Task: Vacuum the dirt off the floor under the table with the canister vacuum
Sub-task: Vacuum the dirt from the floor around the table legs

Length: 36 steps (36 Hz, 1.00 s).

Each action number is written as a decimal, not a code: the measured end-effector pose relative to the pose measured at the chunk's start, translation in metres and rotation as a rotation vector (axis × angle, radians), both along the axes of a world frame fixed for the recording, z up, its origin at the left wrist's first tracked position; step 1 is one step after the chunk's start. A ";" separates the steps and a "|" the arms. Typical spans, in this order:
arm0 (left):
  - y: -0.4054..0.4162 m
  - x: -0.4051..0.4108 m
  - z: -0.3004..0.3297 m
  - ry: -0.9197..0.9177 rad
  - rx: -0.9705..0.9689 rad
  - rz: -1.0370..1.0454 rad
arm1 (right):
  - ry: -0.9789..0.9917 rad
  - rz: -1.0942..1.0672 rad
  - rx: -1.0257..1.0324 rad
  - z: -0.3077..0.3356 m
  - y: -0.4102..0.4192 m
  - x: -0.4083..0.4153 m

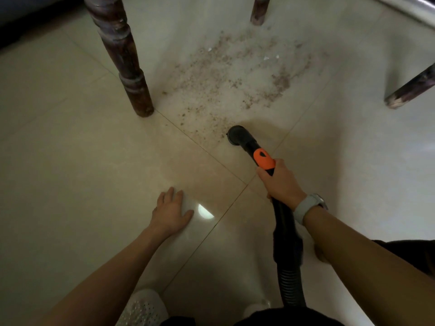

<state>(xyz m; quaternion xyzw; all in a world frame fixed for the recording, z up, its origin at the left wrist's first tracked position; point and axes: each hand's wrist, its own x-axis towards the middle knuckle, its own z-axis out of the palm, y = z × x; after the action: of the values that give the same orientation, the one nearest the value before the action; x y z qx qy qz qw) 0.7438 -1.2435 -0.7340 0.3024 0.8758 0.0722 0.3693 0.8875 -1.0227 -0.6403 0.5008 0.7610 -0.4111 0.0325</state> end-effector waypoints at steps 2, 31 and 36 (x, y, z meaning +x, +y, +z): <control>0.012 0.008 0.003 -0.031 0.130 0.043 | 0.007 -0.010 -0.028 0.000 -0.002 -0.010; -0.020 -0.004 -0.009 0.113 -0.198 -0.097 | 0.031 0.201 -0.130 0.007 -0.034 -0.004; -0.018 -0.004 -0.008 0.096 -0.193 -0.082 | 0.037 0.108 -0.092 0.009 -0.010 -0.009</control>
<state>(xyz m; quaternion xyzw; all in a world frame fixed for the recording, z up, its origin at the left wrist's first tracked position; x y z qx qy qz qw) 0.7401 -1.2618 -0.7415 0.3044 0.8822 -0.0422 0.3568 0.8789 -1.0328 -0.6313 0.4493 0.7676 -0.4525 0.0639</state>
